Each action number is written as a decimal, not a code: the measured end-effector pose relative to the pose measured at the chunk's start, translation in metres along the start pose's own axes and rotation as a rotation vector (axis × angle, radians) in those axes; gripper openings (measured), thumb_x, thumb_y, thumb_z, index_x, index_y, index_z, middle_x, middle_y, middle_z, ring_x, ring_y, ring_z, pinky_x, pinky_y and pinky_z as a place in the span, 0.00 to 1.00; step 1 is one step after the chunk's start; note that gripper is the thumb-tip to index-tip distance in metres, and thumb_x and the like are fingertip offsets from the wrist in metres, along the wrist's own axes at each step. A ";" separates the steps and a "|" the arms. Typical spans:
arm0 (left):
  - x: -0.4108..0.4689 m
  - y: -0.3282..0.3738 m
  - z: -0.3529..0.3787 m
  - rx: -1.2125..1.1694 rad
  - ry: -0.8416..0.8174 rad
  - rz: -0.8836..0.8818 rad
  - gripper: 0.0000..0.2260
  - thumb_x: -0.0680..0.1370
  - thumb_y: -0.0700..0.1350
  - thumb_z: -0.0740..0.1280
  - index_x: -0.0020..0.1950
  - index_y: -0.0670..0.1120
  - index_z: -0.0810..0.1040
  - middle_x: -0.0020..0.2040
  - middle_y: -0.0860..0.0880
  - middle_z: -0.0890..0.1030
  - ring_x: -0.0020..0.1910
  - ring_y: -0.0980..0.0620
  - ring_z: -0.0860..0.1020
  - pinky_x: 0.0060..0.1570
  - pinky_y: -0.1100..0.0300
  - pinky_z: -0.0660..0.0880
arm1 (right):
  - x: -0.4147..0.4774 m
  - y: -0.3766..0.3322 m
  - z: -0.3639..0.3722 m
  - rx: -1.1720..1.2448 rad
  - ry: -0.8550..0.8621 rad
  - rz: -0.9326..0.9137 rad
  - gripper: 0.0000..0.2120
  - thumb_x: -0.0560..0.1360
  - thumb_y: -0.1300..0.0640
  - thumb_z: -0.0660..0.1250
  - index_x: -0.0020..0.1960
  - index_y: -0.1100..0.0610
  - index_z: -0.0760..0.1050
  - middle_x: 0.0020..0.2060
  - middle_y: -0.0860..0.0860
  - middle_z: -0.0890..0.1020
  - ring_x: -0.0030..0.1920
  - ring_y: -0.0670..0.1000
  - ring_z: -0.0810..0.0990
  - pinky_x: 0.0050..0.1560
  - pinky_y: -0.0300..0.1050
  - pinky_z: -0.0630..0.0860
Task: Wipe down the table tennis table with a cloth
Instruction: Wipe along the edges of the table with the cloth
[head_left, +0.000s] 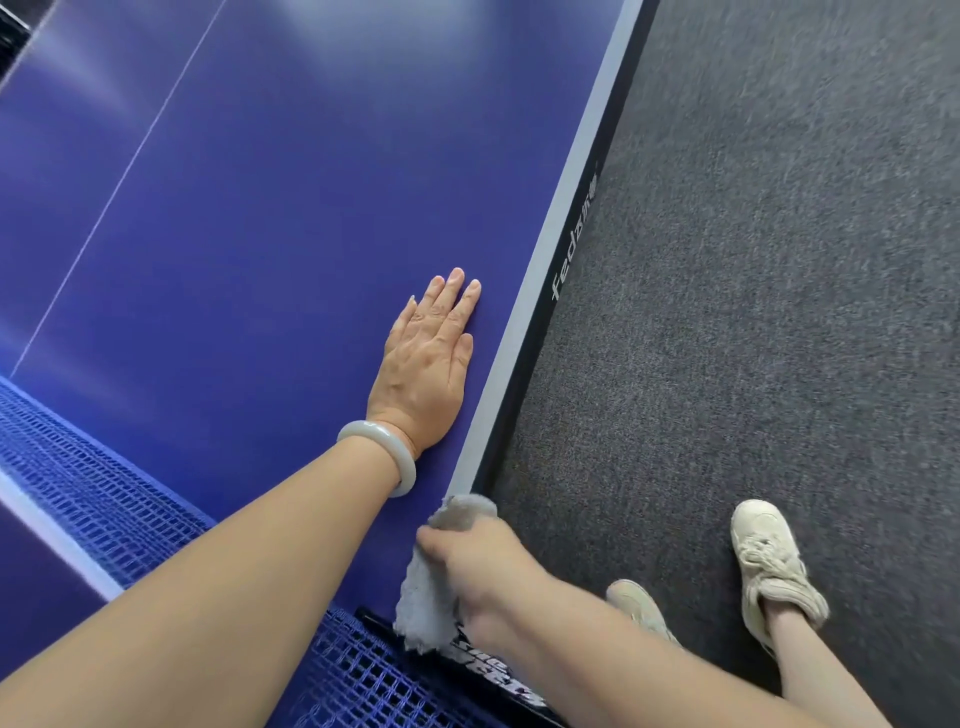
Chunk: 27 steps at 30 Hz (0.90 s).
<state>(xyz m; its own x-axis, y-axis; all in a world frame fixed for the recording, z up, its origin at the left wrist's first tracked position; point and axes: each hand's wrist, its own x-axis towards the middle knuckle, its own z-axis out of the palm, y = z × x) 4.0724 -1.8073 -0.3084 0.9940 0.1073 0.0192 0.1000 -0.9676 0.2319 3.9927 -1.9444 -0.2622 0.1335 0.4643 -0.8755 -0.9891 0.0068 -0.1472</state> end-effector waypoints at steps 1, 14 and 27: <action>0.000 0.000 0.000 -0.002 0.001 -0.002 0.22 0.84 0.44 0.52 0.79 0.47 0.59 0.79 0.51 0.57 0.79 0.53 0.52 0.78 0.52 0.48 | 0.004 -0.007 -0.002 -0.014 -0.049 -0.002 0.08 0.78 0.70 0.63 0.47 0.59 0.72 0.35 0.56 0.75 0.33 0.52 0.74 0.34 0.43 0.73; 0.000 -0.002 -0.001 0.017 -0.048 -0.004 0.23 0.83 0.45 0.51 0.79 0.49 0.56 0.80 0.53 0.54 0.79 0.57 0.49 0.78 0.51 0.50 | 0.046 -0.066 -0.020 -0.201 0.127 -0.684 0.35 0.81 0.53 0.64 0.81 0.44 0.48 0.78 0.45 0.61 0.76 0.46 0.62 0.77 0.50 0.60; 0.005 0.007 -0.010 0.030 -0.102 -0.038 0.24 0.81 0.49 0.49 0.79 0.49 0.60 0.79 0.52 0.58 0.78 0.55 0.54 0.77 0.52 0.51 | 0.087 -0.169 -0.020 -0.239 0.218 -0.663 0.36 0.80 0.48 0.65 0.80 0.57 0.50 0.73 0.61 0.64 0.71 0.61 0.67 0.73 0.54 0.64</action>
<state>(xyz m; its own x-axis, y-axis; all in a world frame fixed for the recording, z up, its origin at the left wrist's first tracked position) 4.0772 -1.8114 -0.2973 0.9887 0.1213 -0.0885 0.1371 -0.9698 0.2019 4.1724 -1.9226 -0.3229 0.7327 0.2434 -0.6355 -0.6589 0.0200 -0.7520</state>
